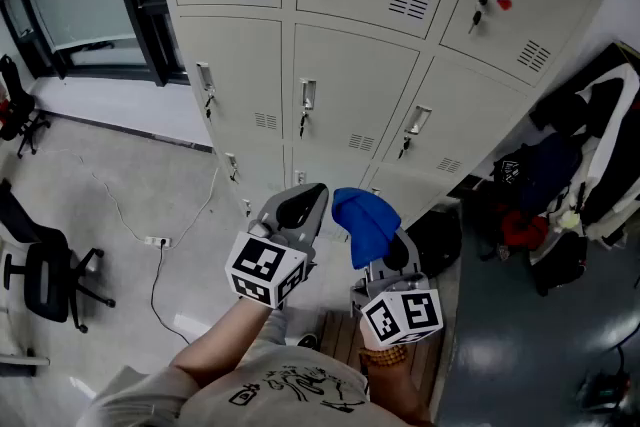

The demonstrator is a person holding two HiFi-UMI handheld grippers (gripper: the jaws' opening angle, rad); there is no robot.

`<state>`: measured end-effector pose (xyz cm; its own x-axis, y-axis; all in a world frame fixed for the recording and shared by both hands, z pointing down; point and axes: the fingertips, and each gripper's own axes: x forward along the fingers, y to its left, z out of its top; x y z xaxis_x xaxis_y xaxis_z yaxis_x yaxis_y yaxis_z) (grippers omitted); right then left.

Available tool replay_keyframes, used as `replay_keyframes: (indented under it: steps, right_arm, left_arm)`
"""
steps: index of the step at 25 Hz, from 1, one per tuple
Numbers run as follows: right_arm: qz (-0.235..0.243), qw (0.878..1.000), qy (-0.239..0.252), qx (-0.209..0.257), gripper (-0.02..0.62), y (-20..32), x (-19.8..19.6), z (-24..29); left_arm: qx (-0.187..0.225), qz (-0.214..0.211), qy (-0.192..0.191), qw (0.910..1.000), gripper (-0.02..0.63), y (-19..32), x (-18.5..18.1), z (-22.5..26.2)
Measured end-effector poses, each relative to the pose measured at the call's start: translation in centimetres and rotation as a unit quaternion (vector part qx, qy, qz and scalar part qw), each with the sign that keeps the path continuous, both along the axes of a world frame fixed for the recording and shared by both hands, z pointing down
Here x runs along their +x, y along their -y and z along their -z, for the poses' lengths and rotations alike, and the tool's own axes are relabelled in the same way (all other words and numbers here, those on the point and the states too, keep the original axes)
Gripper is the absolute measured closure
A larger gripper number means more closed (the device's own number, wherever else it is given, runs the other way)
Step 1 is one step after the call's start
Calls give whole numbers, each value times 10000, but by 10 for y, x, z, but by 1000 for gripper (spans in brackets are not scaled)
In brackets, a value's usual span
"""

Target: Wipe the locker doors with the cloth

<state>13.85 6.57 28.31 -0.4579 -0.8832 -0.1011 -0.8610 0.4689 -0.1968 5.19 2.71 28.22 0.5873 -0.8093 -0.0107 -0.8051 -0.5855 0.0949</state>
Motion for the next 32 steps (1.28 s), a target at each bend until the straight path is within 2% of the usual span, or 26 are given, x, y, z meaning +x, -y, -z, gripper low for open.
replay_keyframes:
  steps: [9, 14, 20, 23, 25, 27, 30, 32]
  right_arm:
    - [55, 9996, -264, 68, 565, 76, -70, 2]
    - [49, 9991, -310, 268, 565, 108, -110, 14]
    - [42, 9987, -407, 300, 565, 133, -117, 13]
    - [-51, 9960, -703, 551, 565, 151, -113, 25]
    - [-175, 9893, -1083, 966, 565, 169, -113, 46]
    - [-368, 9762, -1560, 1458, 565, 194, -116, 72]
    - [-779, 9443, -2480, 2018, 565, 234, -119, 101]
    - [-1036, 9224, -2841, 2404, 565, 258, -125, 119]
  left_arm:
    - [46, 21, -120, 9999, 604, 72, -70, 1]
    - [150, 21, -122, 9998, 604, 109, -106, 9]
    - [106, 11, -124, 9999, 604, 132, -112, 7]
    - [75, 30, -131, 9999, 604, 146, -108, 9]
    - [126, 38, -115, 9998, 604, 156, -104, 14]
    - [209, 109, -90, 9997, 604, 172, -106, 20]
    - [286, 240, -200, 9991, 604, 202, -111, 32]
    - [348, 297, -318, 9984, 604, 221, -116, 43]
